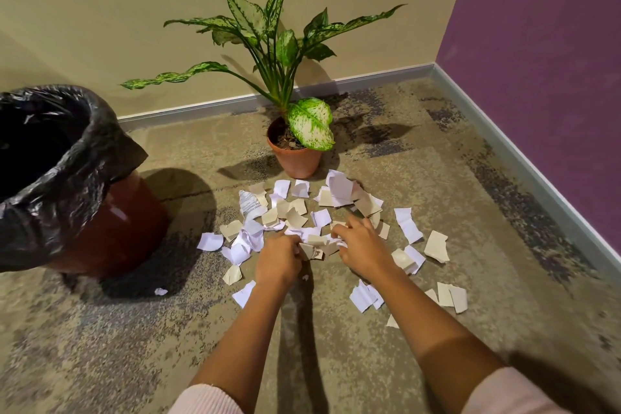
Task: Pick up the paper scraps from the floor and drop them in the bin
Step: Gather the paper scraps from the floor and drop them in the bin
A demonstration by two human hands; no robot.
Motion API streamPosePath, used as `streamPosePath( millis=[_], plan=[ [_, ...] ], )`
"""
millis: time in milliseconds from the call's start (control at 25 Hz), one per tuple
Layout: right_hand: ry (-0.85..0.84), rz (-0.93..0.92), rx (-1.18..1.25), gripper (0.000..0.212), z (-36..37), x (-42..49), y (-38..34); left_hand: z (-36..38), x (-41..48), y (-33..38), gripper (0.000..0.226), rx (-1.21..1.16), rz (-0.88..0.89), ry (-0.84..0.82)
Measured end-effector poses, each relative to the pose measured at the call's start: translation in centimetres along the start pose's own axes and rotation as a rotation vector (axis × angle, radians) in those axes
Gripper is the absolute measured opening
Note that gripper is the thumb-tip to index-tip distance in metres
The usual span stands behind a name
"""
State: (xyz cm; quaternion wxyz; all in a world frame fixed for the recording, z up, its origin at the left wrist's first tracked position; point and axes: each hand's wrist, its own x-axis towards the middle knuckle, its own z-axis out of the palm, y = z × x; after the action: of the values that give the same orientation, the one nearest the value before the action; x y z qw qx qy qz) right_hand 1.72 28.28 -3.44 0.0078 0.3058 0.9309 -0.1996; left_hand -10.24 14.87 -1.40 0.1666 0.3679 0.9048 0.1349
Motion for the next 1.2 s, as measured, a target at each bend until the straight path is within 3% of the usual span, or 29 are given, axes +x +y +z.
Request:
streamPosePath(
  millis=[120, 400, 680, 960, 1200],
  plan=[
    [0.066, 0.051, 0.081, 0.030, -0.4, -0.7, 0.1, -0.2, -0.7, -0.4, 0.006, -0.082, -0.050, 0.065],
    [0.240, 0.204, 0.281, 0.024, -3.1, -2.3, -0.6, -3.1, -2.5, -1.2, 0.031, -0.294, -0.153, 0.182],
    [0.323, 0.264, 0.406, 0.024, -6.7, -2.8, -4.0, -9.9, -3.7, -1.6, 0.029, -0.385, -0.139, 0.267],
    [0.274, 0.078, 0.365, 0.028, -10.2, -0.7, -12.2, -19.3, -4.6, -2.8, 0.021, -0.434, -0.096, 0.511],
    [0.330, -0.098, 0.468, 0.021, -13.4, 3.1, -21.7, -29.3, -3.8, -6.5, 0.019, -0.474, -0.022, 0.777]
  ],
)
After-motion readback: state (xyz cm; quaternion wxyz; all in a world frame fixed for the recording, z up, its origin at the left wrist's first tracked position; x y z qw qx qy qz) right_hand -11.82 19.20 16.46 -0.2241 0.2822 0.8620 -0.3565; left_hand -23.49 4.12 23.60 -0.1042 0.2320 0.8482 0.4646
